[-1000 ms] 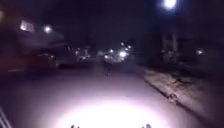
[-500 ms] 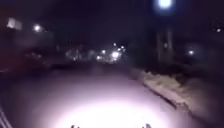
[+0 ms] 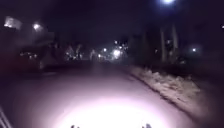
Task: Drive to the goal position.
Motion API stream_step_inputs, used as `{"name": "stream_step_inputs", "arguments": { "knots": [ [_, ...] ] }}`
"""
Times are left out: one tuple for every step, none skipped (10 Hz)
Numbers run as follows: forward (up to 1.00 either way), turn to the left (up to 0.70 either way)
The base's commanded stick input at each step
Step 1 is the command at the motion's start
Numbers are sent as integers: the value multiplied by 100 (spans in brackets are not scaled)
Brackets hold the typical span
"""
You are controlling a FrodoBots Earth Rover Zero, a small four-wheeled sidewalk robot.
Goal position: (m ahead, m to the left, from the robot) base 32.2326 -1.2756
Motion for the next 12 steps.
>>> {"name": "stream_step_inputs", "arguments": {
  "knots": [
    [100,0],
    [100,0],
    [100,0],
    [100,0],
    [100,0],
    [100,0],
    [100,0],
    [100,0],
    [100,0],
    [100,0],
    [100,-8],
    [100,-39]
  ]
}}
